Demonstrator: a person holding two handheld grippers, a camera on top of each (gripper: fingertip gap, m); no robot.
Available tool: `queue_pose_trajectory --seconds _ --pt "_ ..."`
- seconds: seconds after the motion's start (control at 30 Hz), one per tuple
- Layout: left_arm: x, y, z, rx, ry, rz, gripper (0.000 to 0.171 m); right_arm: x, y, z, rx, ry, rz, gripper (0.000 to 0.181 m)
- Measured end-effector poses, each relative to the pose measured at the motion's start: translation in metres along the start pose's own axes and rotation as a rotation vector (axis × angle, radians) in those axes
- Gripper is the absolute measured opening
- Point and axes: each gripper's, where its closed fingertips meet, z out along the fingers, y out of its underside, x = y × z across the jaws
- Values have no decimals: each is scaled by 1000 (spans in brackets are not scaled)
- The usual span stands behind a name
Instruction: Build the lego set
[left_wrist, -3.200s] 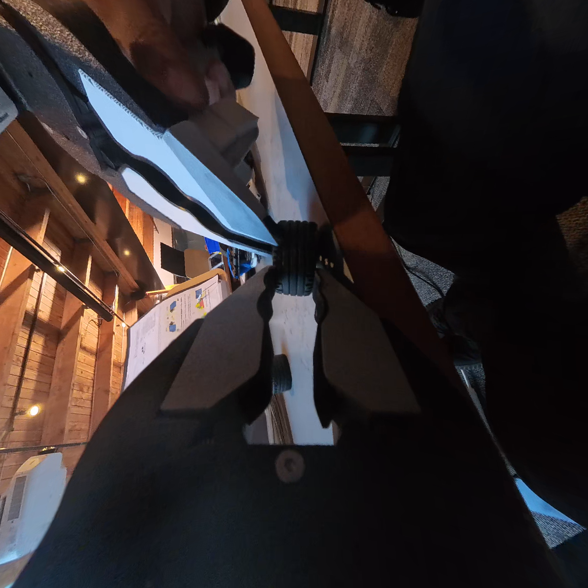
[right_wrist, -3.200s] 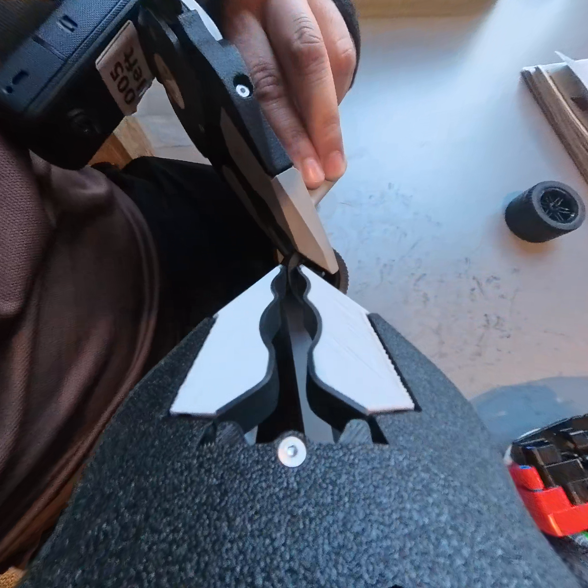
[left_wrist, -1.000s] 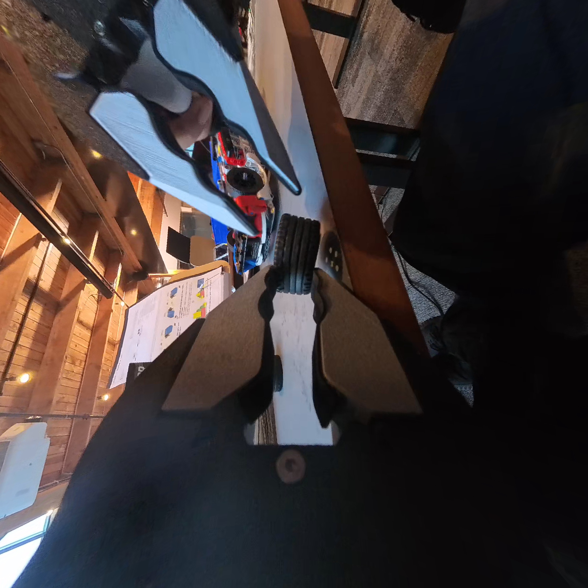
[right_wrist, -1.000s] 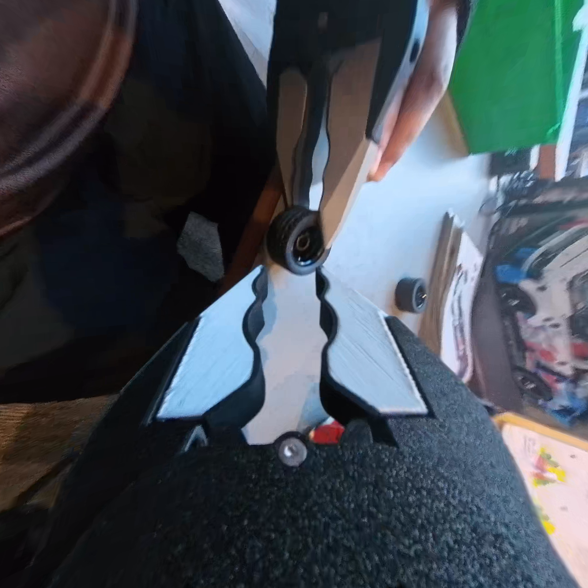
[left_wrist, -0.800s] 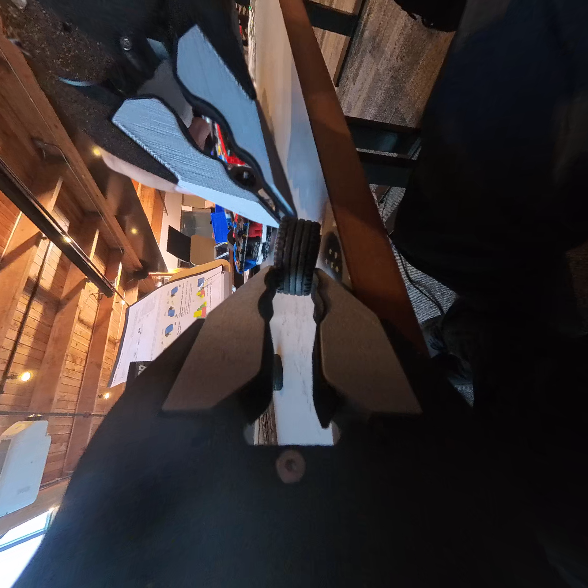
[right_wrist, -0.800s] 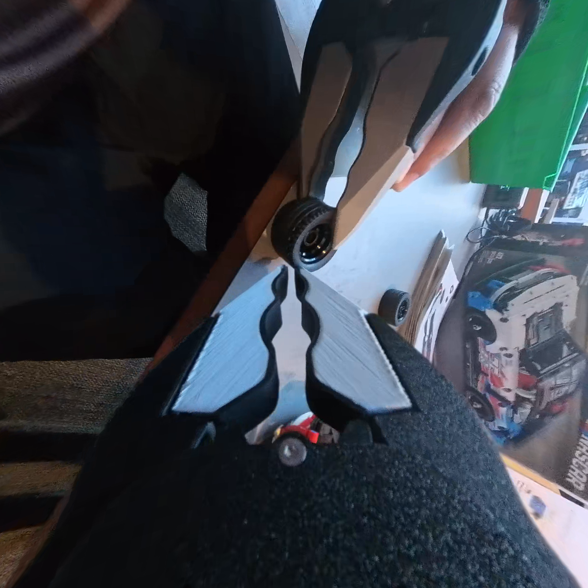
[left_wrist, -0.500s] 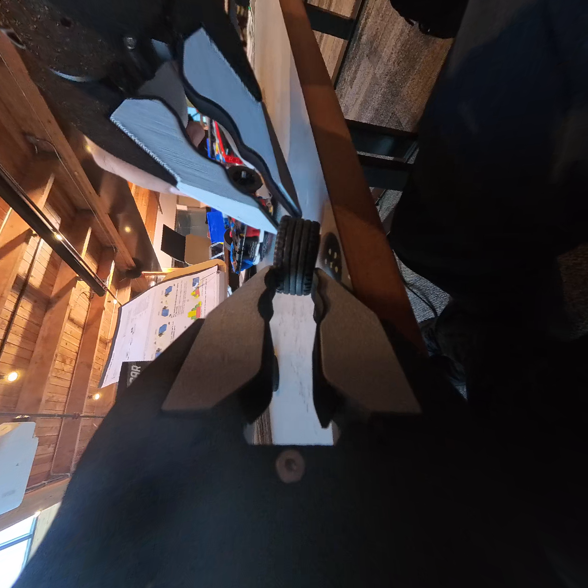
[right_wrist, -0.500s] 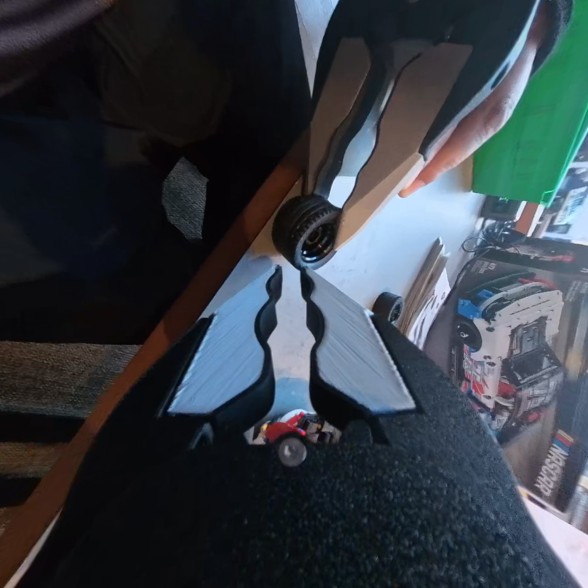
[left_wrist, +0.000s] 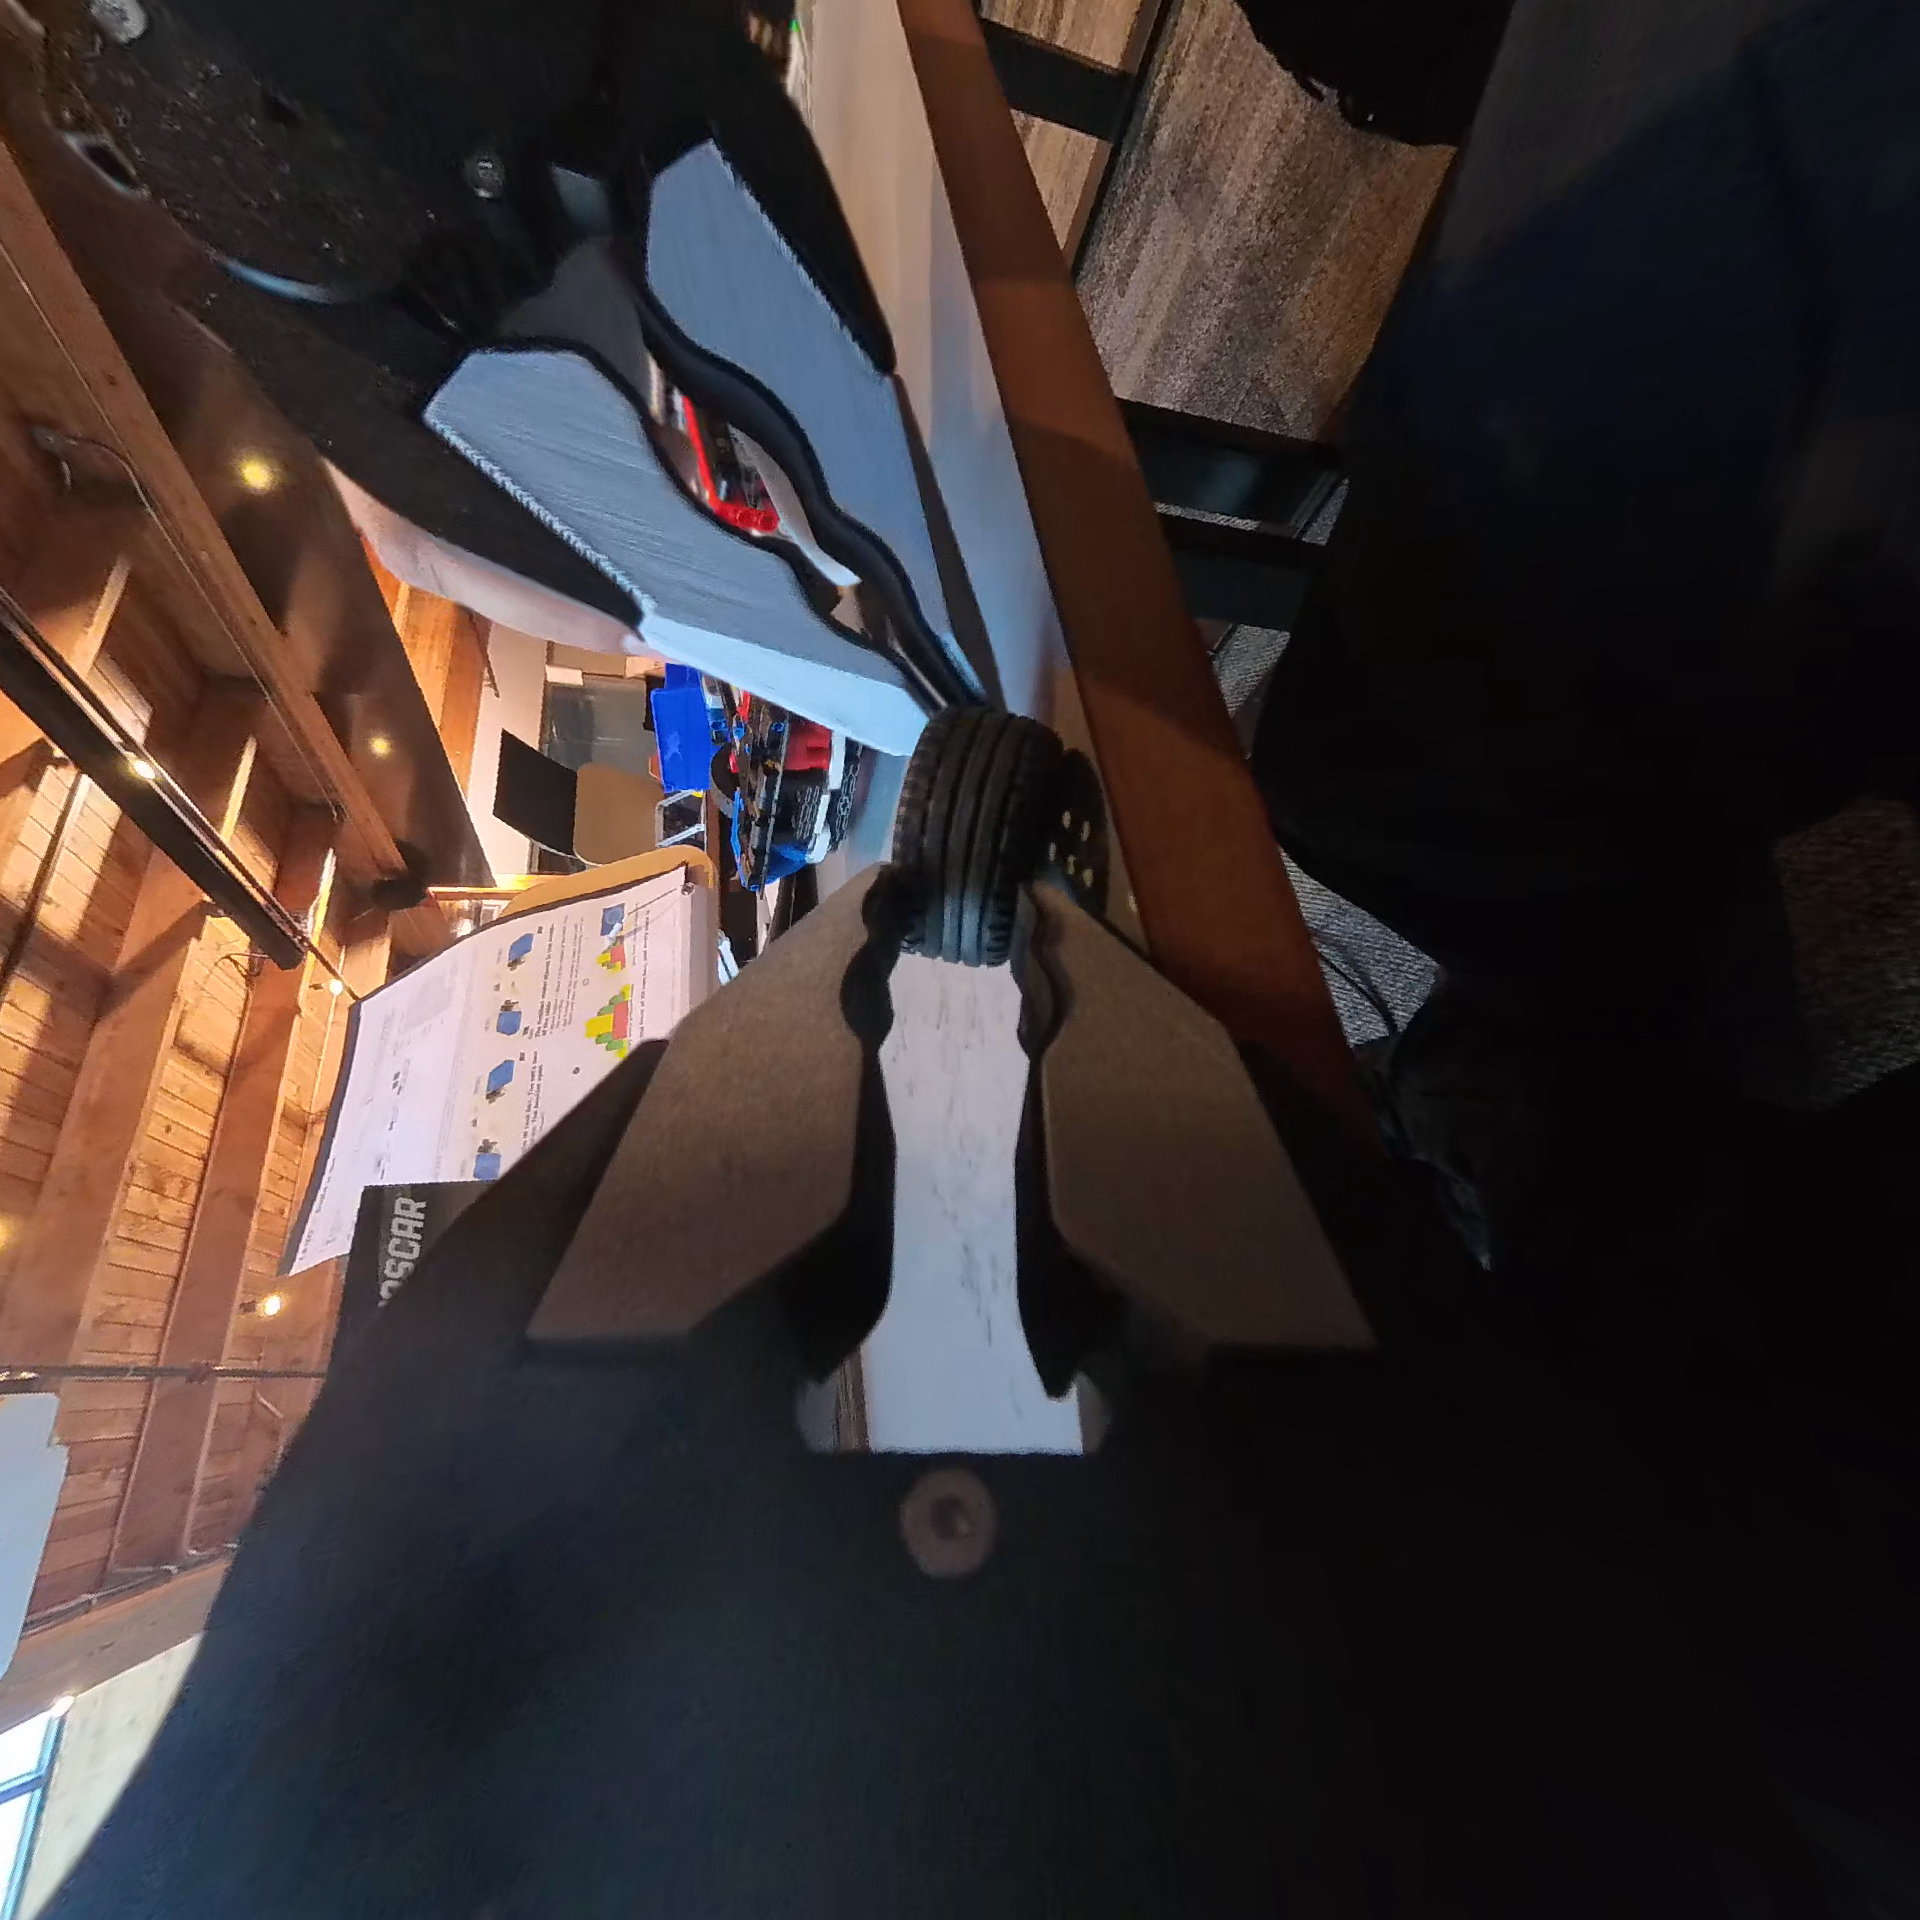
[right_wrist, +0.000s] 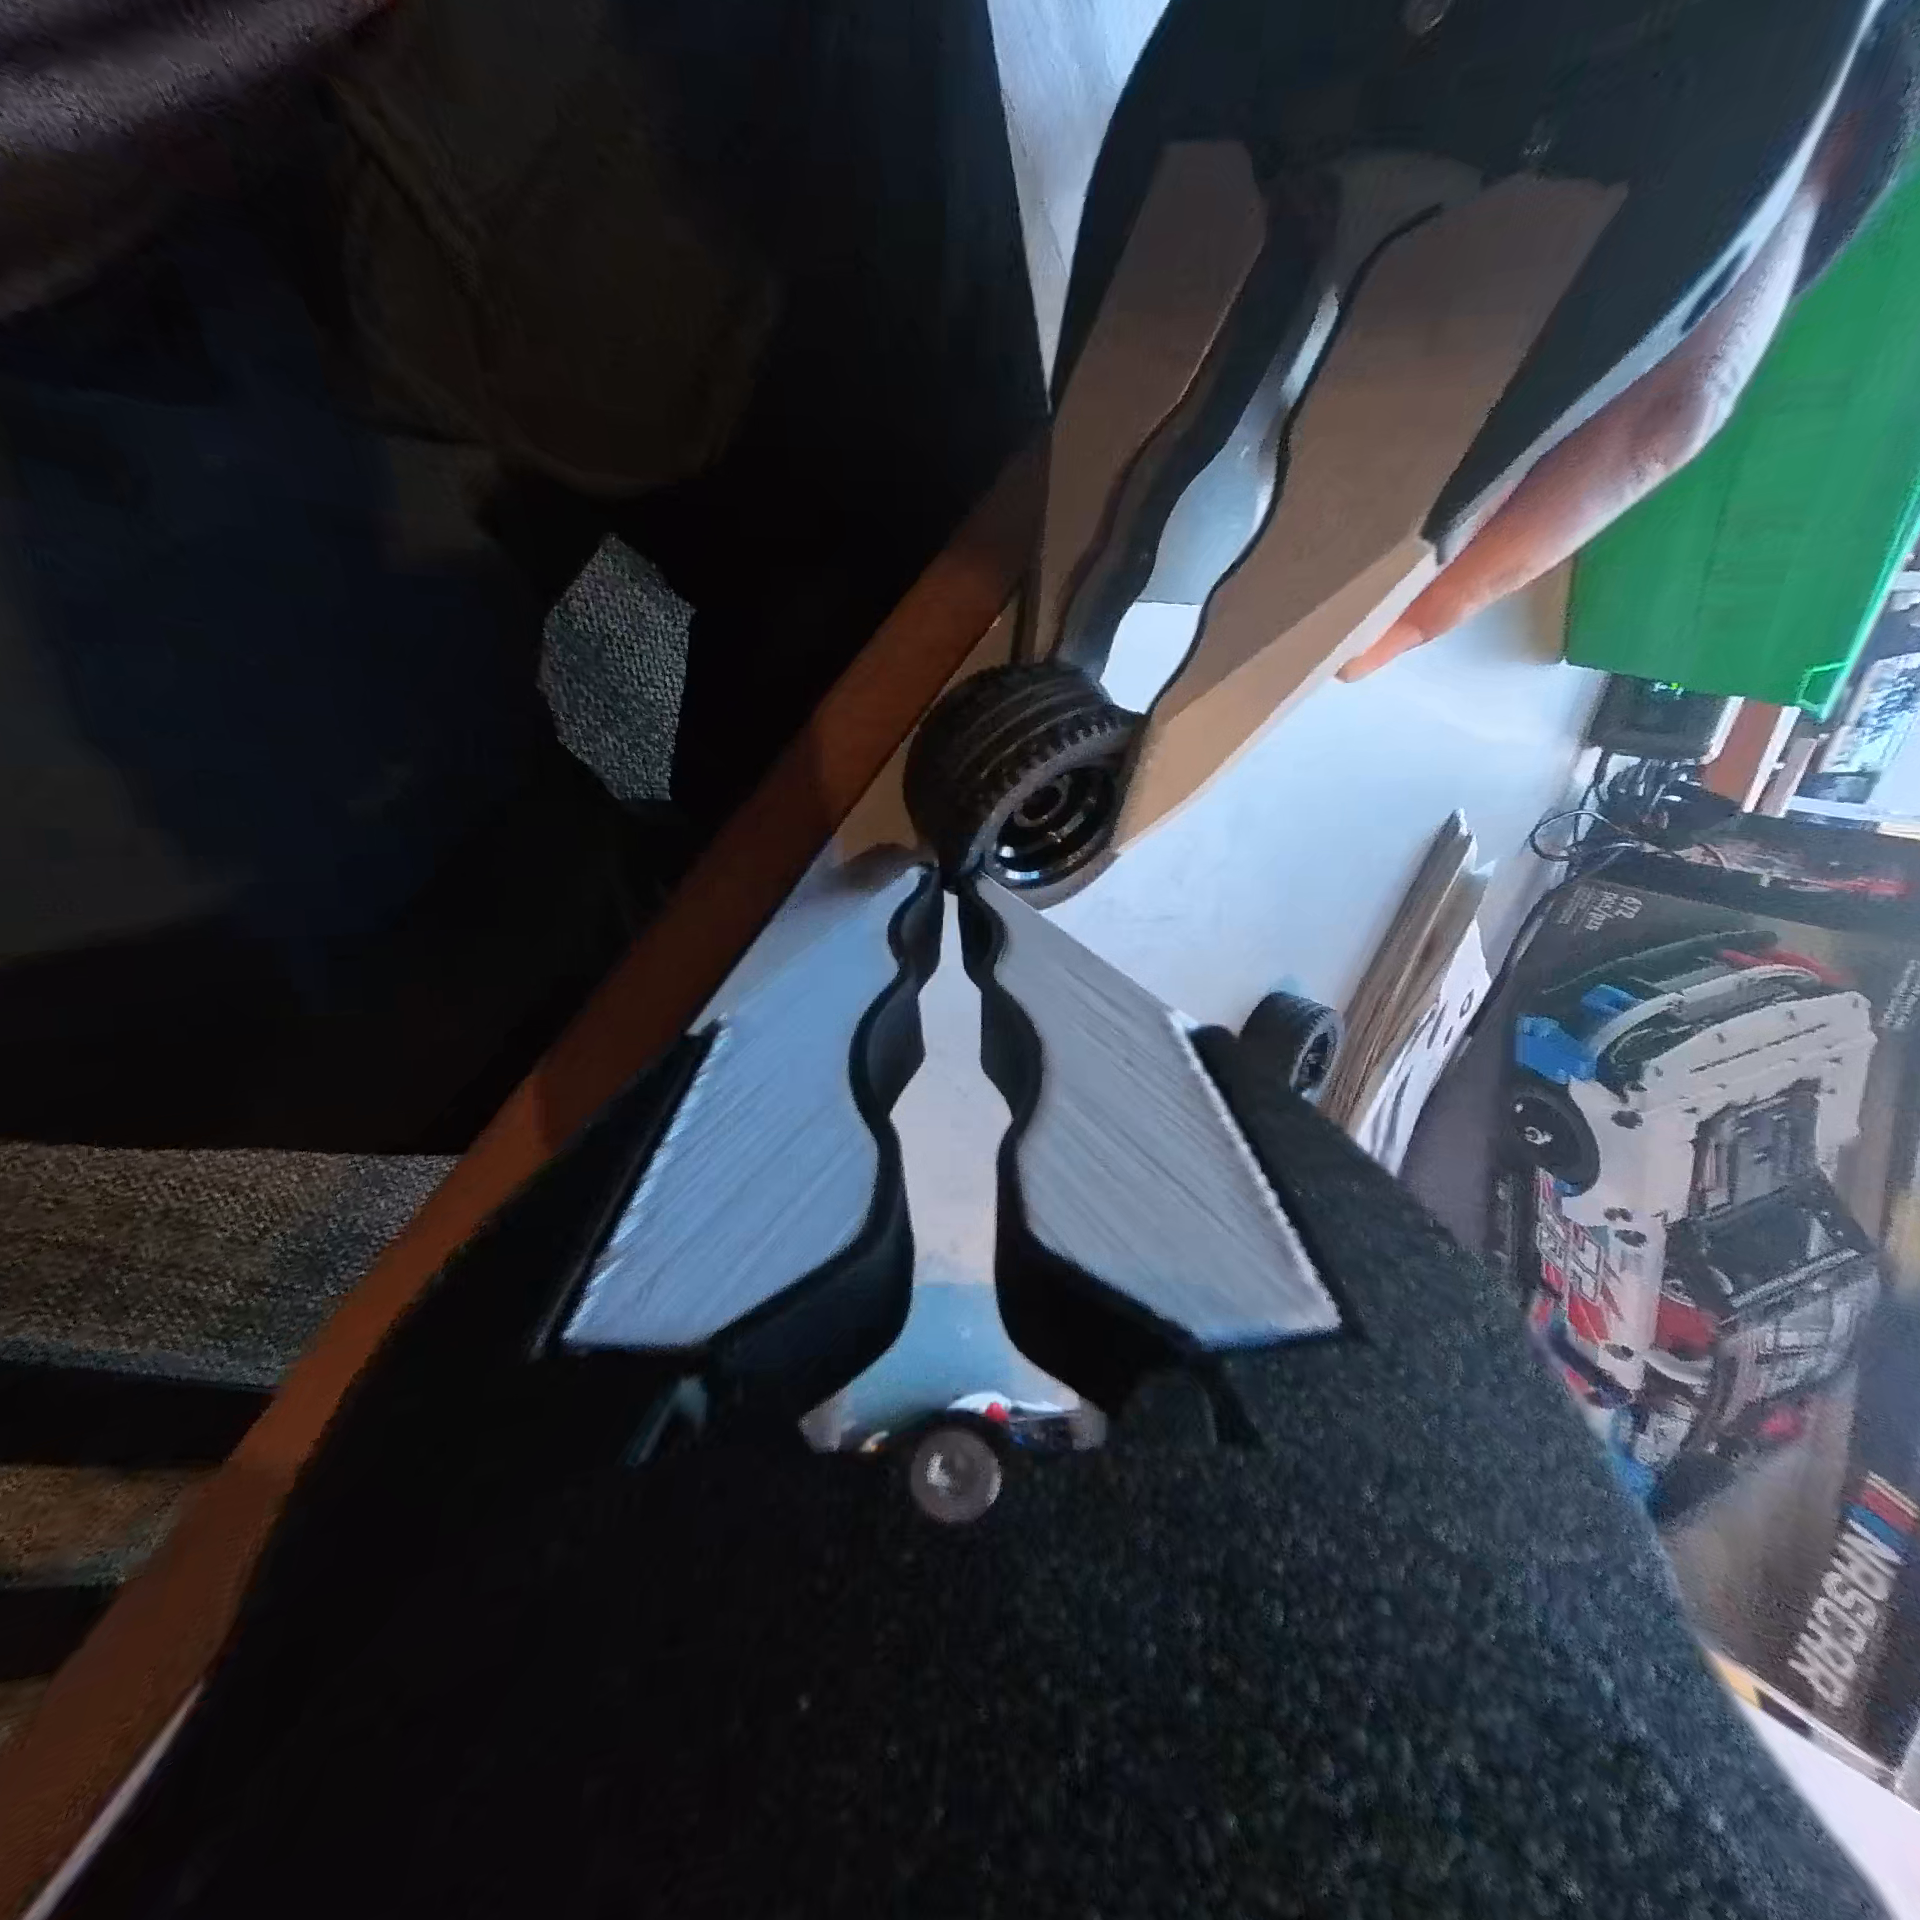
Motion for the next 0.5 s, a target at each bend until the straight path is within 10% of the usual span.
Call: queue_pose_trajectory --seconds 0.5 --pt "-3 7 3 -23 17 -164 21 17 -9 -10 50 111 365 5"
